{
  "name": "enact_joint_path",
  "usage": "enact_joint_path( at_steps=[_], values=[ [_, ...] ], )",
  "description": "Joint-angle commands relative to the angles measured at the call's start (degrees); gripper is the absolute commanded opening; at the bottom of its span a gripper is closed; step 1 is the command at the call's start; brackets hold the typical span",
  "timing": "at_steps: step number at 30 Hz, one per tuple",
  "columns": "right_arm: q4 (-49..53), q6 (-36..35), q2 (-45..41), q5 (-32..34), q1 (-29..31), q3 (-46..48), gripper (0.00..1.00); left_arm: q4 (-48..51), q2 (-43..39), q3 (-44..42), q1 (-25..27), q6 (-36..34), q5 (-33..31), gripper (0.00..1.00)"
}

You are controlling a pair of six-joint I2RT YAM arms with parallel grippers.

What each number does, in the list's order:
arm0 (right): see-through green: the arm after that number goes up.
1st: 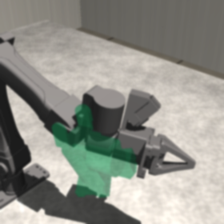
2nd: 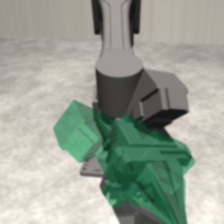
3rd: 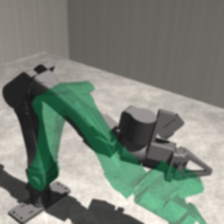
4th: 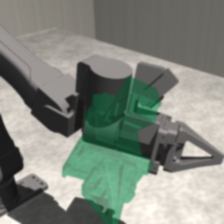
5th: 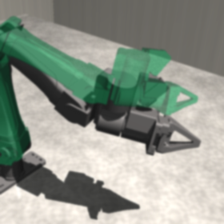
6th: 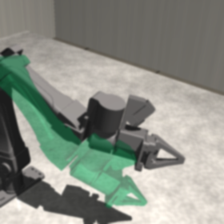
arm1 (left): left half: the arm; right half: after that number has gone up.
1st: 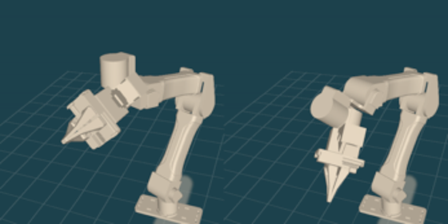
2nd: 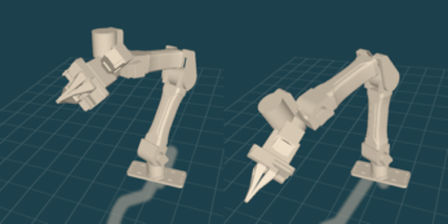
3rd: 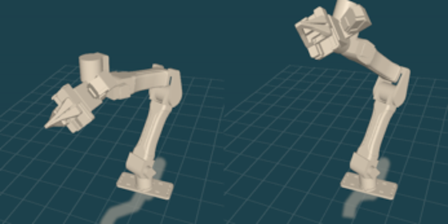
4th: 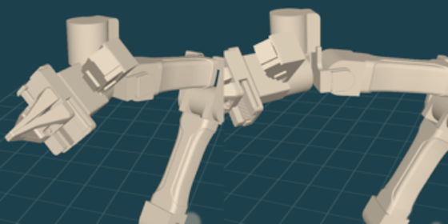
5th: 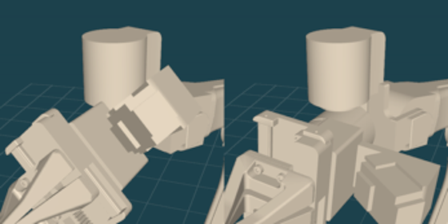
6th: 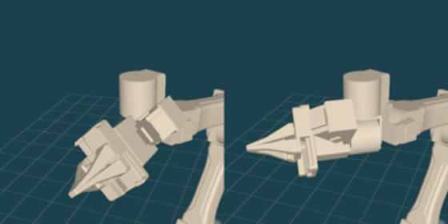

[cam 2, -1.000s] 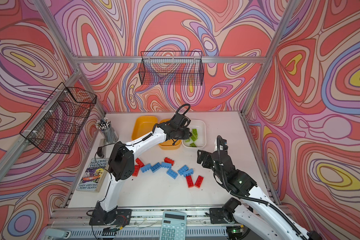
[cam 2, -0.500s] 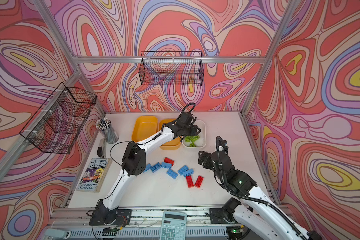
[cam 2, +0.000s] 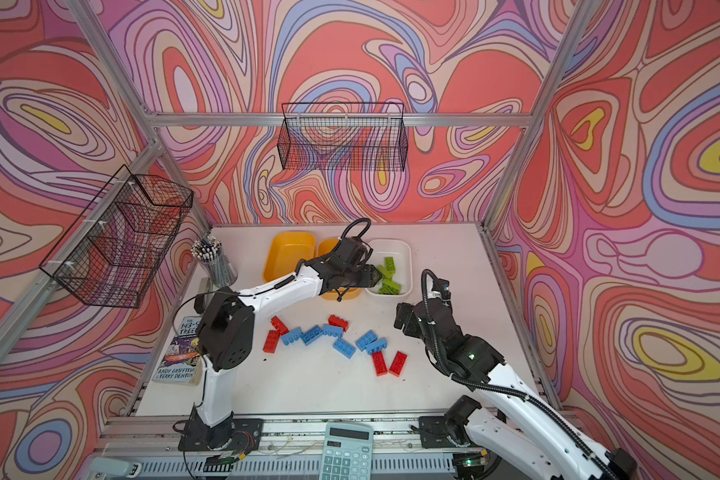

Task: Sort the legos into containers by color
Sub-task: 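Grasp a red brick among blue bricks with the right gripper while the left withdraws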

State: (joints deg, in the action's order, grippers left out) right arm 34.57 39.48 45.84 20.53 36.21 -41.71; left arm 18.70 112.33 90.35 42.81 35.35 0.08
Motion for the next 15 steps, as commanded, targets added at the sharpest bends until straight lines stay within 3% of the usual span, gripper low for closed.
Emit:
enact_joint_path(
  at_steps=[1,8,10,14,15],
  values=[
    [-2.1,-0.5,3.0,-2.0,0.3,-0.6,0.98,-1.1,-9.7,-9.6,0.0,0.0,-6.9,0.61],
    [-9.3,-1.9,15.4,-9.6,0.7,-2.1,0.93,2.6,-30.5,-33.0,0.0,4.0,-13.8,0.61],
    [-11.4,-2.0,18.9,-10.7,1.2,-3.0,0.92,3.0,-36.7,-38.3,0.0,5.4,-14.8,0.69],
    [-13.9,-2.9,26.9,-11.0,3.9,-6.5,0.9,5.5,-47.6,-46.9,0.0,8.1,-16.6,1.0],
    [-14.4,-3.2,28.6,-11.0,4.7,-7.5,0.9,6.2,-49.9,-48.4,0.0,8.6,-16.9,1.0]
  ],
)
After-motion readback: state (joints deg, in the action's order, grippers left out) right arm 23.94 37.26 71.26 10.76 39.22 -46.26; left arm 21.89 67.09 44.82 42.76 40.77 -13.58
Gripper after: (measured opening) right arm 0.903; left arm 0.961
